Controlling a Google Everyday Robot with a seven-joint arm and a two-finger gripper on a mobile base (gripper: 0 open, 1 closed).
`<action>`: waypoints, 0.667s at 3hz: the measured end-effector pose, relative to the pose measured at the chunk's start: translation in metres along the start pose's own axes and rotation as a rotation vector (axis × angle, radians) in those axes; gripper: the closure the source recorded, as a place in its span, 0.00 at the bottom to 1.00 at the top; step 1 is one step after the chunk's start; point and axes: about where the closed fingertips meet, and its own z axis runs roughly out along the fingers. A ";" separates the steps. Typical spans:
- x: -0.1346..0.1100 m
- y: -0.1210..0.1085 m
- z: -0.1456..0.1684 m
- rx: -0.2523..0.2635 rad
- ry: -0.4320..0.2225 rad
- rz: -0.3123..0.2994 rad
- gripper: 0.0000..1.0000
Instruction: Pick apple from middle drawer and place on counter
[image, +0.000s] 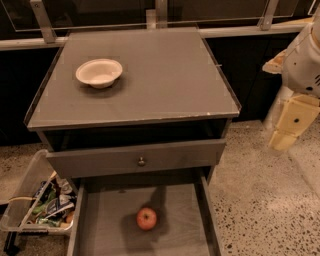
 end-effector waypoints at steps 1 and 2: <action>-0.007 0.016 0.023 -0.018 -0.051 -0.024 0.00; -0.017 0.038 0.050 -0.043 -0.143 -0.076 0.00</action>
Offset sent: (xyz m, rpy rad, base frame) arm -0.0313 0.0592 -0.0904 0.2308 -0.0198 0.2489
